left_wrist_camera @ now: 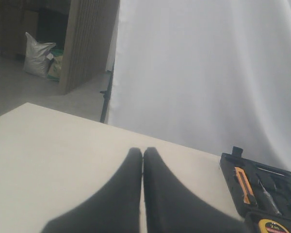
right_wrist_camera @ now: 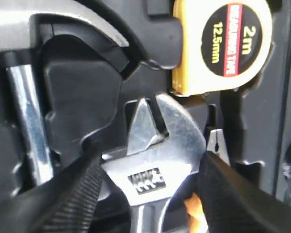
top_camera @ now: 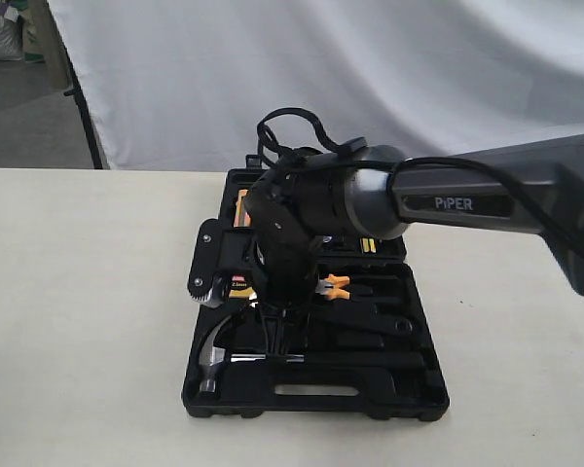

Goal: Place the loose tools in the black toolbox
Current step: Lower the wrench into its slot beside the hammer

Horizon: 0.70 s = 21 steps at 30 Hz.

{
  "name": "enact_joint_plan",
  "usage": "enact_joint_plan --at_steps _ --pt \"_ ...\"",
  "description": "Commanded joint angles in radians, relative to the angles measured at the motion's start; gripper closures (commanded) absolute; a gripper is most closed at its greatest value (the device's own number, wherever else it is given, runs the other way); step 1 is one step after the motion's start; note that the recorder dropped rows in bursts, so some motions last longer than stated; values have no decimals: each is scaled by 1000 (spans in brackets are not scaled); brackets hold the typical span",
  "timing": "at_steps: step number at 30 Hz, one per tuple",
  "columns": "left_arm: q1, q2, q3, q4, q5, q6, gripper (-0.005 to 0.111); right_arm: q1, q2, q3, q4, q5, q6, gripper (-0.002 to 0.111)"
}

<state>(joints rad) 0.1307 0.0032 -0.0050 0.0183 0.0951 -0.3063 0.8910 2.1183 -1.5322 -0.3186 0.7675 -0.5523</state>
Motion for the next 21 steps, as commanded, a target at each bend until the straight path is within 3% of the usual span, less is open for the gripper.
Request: enact_joint_plan --at_steps 1,18,21 --pt "25 -3 -3 4 -7 -5 106 -3 -5 -2 -17 -13 -23 109" --pt "25 -3 -3 4 -7 -5 106 -3 -5 -2 -17 -11 -9 108" --pt "25 -3 -3 4 -7 -5 106 -3 -5 -2 -17 -11 9 96"
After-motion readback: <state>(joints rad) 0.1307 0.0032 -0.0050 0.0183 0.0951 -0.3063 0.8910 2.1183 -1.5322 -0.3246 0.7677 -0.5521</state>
